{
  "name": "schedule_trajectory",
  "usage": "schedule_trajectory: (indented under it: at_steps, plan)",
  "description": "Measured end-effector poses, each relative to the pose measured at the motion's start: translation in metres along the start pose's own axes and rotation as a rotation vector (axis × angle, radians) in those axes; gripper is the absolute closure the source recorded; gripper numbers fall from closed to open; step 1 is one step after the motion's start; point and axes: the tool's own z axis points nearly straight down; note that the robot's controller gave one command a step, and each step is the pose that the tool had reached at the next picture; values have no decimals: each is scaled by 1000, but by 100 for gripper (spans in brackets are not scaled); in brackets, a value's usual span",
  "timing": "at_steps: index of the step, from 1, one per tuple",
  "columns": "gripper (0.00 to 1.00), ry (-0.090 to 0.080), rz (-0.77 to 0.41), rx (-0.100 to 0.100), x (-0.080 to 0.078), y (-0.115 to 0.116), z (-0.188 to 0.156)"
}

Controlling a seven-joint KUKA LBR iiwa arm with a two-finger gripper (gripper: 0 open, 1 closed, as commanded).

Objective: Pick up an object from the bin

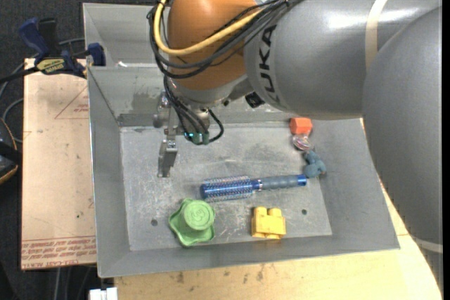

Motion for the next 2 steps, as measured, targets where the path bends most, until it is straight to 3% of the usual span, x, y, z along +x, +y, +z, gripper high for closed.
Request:
schedule_trajectory:
  at_steps: [1,2]
  plan:
    - [0,-18,-97,-5,85,-40,150]
    - [0,-13,-185,2,65,-116,121]
